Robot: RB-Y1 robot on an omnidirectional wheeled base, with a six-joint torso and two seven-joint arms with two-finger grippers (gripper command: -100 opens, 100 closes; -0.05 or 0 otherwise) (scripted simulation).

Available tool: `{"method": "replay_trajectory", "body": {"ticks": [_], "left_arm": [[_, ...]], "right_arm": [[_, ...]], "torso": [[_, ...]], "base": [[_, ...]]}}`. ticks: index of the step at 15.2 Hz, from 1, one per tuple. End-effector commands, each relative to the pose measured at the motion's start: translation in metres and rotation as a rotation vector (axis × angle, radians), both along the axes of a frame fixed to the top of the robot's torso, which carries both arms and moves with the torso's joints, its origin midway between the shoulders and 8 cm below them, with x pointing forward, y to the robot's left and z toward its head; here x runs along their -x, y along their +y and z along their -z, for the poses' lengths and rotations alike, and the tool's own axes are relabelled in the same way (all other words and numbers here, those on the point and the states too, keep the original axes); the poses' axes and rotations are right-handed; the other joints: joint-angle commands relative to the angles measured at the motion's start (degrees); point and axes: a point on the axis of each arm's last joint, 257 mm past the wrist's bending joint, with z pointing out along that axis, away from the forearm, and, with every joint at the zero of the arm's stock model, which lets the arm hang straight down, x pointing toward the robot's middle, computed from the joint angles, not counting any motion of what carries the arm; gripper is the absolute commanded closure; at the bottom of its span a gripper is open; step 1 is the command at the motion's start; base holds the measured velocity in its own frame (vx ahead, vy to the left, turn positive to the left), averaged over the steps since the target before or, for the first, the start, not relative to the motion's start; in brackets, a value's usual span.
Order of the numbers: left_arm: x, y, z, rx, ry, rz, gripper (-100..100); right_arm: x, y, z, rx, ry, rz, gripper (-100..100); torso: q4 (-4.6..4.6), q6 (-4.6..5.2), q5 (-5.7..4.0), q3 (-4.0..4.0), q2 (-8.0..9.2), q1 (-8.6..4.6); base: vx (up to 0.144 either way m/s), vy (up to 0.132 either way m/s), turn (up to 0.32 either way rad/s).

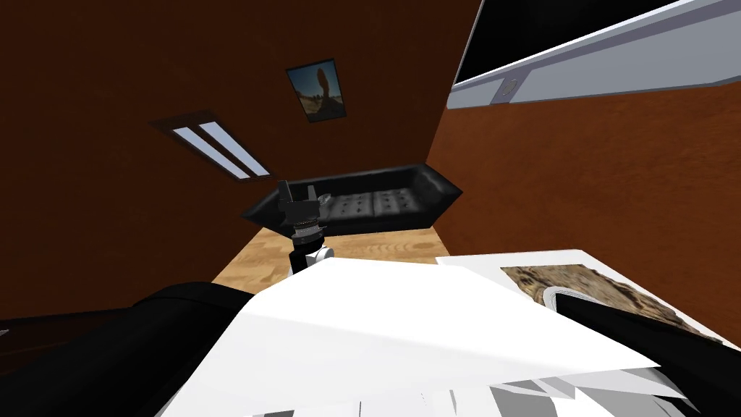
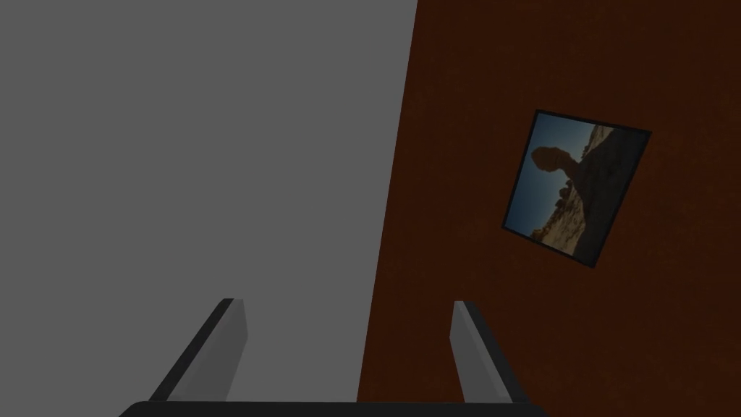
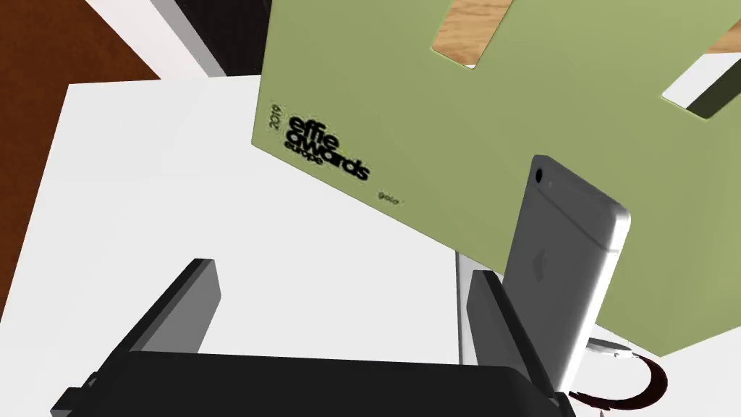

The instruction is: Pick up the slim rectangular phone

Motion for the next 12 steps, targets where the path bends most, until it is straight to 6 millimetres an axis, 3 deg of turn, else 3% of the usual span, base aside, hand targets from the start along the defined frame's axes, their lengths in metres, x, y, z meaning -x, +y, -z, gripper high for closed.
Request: {"method": "replay_trajectory", "body": {"ticks": [1,2,3,4,5,7,10,12], "left_arm": [[0.0,0.0,0.0,0.0,0.0,0.0,0],[0.0,0.0,0.0,0.0,0.0,0.0,0],[0.0,0.0,0.0,0.0,0.0,0.0,0],[0.0,0.0,0.0,0.0,0.0,0.0,0],[0.0,0.0,0.0,0.0,0.0,0.0,0],[0.0,0.0,0.0,0.0,0.0,0.0,0],[0.0,0.0,0.0,0.0,0.0,0.0,0],[0.0,0.0,0.0,0.0,0.0,0.0,0]], "right_arm": [[0.018,0.002,-0.019,0.002,0.048,0.006,-100],[0.031,0.002,-0.04,0.006,0.095,0.01,-100],[0.031,0.003,-0.041,0.006,0.097,0.01,-100],[0.041,0.003,-0.061,0.011,0.138,0.014,-100],[0.041,0.003,-0.061,0.011,0.138,0.014,-100],[0.054,0.001,-0.097,0.025,0.201,0.023,-100],[0.058,0.0,-0.112,0.034,0.224,0.028,-100],[0.062,-0.001,-0.138,0.048,0.255,0.039,-100]], "torso": [[0.0,0.0,0.0,0.0,0.0,0.0],[0.02,0.01,0.0,0.03,0.04,0.04],[0.02,0.01,0.01,0.05,0.08,0.05],[0.03,0.01,0.0,0.06,0.1,0.05],[0.03,0.01,0.02,0.08,0.13,0.05],[0.04,0.0,0.0,0.09,0.15,0.05],[0.06,0.0,0.02,0.15,0.25,0.1],[0.07,0.0,0.02,0.17,0.29,0.11]], "base": [[-0.037,-0.003,0.029],[-0.044,-0.004,0.04],[-0.043,-0.006,0.031],[-0.052,-0.007,0.039],[-0.053,-0.007,0.027],[-0.063,0.001,0.052],[-0.081,0.007,0.048],[-0.11,0.013,0.071]]}}
